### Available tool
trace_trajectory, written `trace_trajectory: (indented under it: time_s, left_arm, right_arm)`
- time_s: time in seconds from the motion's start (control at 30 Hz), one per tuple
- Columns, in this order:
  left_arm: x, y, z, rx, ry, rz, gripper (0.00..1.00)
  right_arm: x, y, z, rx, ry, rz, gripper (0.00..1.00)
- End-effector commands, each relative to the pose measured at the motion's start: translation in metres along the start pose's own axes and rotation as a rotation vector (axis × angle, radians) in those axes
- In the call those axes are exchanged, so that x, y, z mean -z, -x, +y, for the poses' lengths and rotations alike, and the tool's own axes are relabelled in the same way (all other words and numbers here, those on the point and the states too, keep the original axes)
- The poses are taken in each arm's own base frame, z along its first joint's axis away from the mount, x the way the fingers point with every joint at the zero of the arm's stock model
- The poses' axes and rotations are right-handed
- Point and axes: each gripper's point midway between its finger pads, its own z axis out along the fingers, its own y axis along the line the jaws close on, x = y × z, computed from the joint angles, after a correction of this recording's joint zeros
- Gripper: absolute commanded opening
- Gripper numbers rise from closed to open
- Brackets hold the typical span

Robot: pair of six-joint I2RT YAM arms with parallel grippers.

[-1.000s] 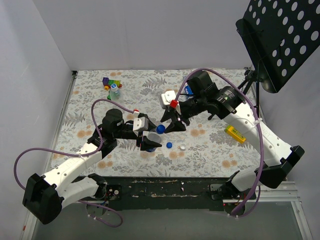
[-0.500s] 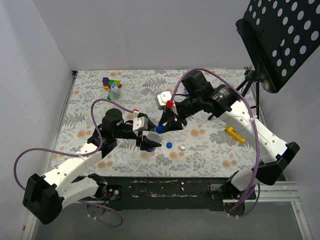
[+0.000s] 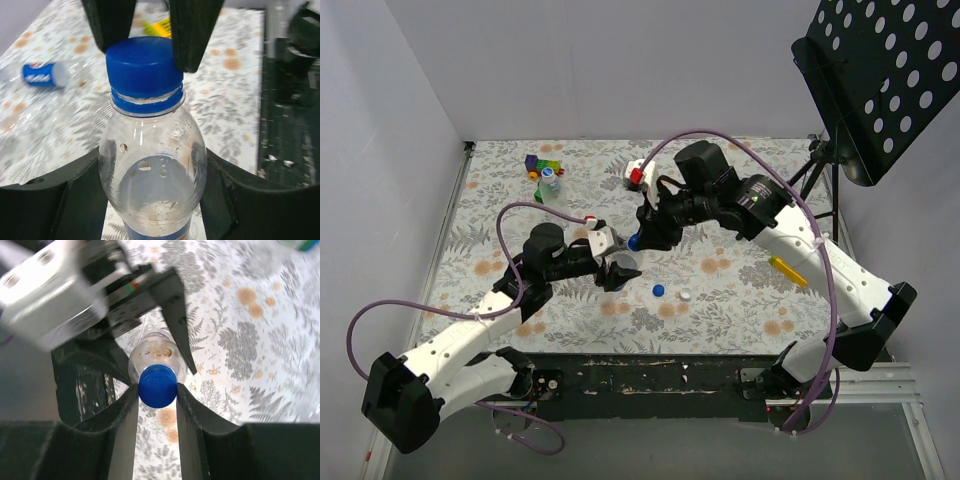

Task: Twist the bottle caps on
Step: Screw the bottle cap onto the plastic bottle.

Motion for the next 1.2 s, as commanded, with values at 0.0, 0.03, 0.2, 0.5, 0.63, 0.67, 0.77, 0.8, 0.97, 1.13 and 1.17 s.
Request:
trace_trajectory:
  time_s: [0.0,0.03,0.2,0.5,0.63,0.67,0.77,0.8,0.97,1.13,1.17]
  left_arm:
    - [0.015,0.021,0.061,-0.082,0.403,-0.025,0.0]
    - [0.018,0.018,0.07,-0.084,0.467,-0.006,0.0]
    - [0.038,0.005,0.096,-0.125,0.72,0.09,0.0]
    - [0.019,-0.01,0.075,-0.114,0.581,0.174,0.0]
    - [0.001,-0.013,0.053,-0.071,0.39,0.173,0.0]
    - [-0.002,-0.01,0.048,-0.061,0.34,0.159,0.0]
    - [-0.004,-0.014,0.035,0.004,0.204,0.159,0.0]
    - [-0.006,-0.014,0.028,0.024,0.138,0.151,0.0]
    - [-0.006,-0.005,-0.016,0.058,-0.183,0.097,0.0]
    - [-0.004,-0.007,-0.036,0.057,-0.311,0.089,0.0]
    - [-0.004,-0.008,-0.037,0.059,-0.325,0.09,0.0]
  right_arm:
    - [-0.02,-0.014,-0.033,-0.47,-0.282,-0.009,0.14]
    - [-0.025,-0.02,-0.035,-0.551,-0.311,-0.008,0.14]
    - [-0.041,-0.025,-0.039,-0.665,-0.35,-0.074,0.14]
    - [-0.012,0.014,-0.041,-0.556,-0.37,-0.19,0.54]
    - [0.015,0.034,-0.033,-0.42,-0.367,-0.248,0.63]
    - [0.021,0.033,-0.032,-0.376,-0.377,-0.247,0.63]
    - [0.036,0.021,-0.027,-0.223,-0.397,-0.207,0.67]
    - [0.041,0.015,-0.029,-0.192,-0.419,-0.187,0.69]
    - [0.058,0.007,-0.011,0.041,-0.349,-0.096,0.8]
    - [0.052,-0.009,0.021,0.261,-0.135,-0.03,0.78]
    - [0.051,-0.011,0.024,0.297,-0.103,-0.026,0.77]
